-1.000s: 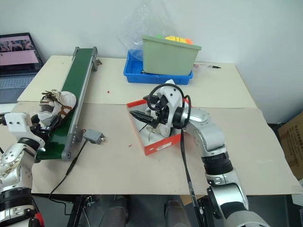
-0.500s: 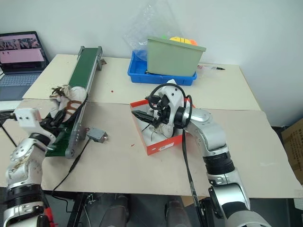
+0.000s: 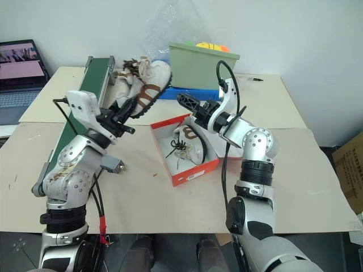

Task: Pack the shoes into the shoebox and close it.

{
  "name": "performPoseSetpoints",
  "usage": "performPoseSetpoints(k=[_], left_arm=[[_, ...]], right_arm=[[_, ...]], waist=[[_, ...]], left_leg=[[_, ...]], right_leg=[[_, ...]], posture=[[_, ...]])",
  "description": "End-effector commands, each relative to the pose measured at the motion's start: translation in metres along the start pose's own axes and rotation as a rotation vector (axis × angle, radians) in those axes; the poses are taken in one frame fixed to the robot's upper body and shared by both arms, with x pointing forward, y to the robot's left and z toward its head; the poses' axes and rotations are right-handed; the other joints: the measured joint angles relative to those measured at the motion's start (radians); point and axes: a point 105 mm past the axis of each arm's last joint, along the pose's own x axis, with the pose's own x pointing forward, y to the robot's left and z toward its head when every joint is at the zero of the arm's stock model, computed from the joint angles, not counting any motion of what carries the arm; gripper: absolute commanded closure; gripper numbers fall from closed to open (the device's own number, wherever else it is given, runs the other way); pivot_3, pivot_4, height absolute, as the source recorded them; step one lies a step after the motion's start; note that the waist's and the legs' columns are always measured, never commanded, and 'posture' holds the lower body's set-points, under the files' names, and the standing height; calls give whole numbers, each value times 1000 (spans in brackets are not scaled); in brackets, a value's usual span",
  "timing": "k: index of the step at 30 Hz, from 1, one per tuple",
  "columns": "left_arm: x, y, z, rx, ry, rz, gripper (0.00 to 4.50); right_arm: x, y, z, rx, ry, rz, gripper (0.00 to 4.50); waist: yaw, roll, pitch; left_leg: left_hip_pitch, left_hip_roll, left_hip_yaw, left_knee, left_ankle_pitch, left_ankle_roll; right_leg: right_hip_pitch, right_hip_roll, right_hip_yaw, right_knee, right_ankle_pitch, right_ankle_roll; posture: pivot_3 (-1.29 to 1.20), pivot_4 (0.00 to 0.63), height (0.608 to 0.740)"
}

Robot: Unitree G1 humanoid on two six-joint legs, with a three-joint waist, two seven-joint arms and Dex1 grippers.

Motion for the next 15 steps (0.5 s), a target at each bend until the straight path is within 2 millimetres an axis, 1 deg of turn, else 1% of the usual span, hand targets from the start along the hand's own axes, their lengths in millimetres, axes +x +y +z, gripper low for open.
performPoseSetpoints(k=[1, 3, 4, 6, 9, 12, 15], left_arm=[[8, -24, 8, -14, -55, -87, 3441], [12, -29, -2, -22, -35, -105, 3441], [15, -34, -4, -28, -34, -119, 3441], [18, -42, -4, -47, -42, -137, 3441], [18, -47, -6, -59, -43, -148, 3441], [18, -47, -8, -60, -43, -142, 3441], [18, -37, -9, -50, -42, -115, 3441]], right_arm=[[2, 19, 9, -56, -15, 44, 0], [3, 15, 7, -65, -10, 27, 0], [3, 14, 6, -70, -10, 20, 0], [3, 13, 7, -64, -17, 19, 0], [2, 12, 10, -72, -33, 9, 0], [1, 13, 13, -85, -40, 8, 0], [-3, 17, 18, -96, -43, 18, 0]], waist=[[-1, 0, 0], [-2, 0, 0], [-2, 0, 0], [-1, 0, 0], [-2, 0, 0], [-2, 0, 0], [-2, 0, 0]], left_leg=[[0, 0, 0, 0, 0, 0], [0, 0, 0, 0, 0, 0], [0, 0, 0, 0, 0, 0], [0, 0, 0, 0, 0, 0], [0, 0, 0, 0, 0, 0], [0, 0, 0, 0, 0, 0], [0, 0, 0, 0, 0, 0]], right_leg=[[0, 0, 0, 0, 0, 0], [0, 0, 0, 0, 0, 0], [0, 0, 0, 0, 0, 0], [0, 0, 0, 0, 0, 0], [0, 0, 0, 0, 0, 0], [0, 0, 0, 0, 0, 0], [0, 0, 0, 0, 0, 0]], posture=[[0, 150, 740], [0, 150, 740], [0, 150, 740], [0, 150, 740], [0, 150, 740], [0, 150, 740], [0, 150, 740]])
